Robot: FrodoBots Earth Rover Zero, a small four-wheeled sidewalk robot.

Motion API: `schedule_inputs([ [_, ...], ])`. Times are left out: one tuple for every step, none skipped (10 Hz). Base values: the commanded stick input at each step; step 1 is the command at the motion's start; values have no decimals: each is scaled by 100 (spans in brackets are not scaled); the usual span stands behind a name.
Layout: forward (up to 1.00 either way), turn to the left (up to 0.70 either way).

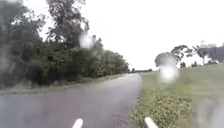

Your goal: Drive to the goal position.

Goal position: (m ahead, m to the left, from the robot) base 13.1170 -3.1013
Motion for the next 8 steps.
schedule_inputs([
  [70, 0],
  [70, 0],
  [70, 0],
  [70, 0],
  [70, 0],
  [70, 0],
  [70, 0],
  [70, 0],
])
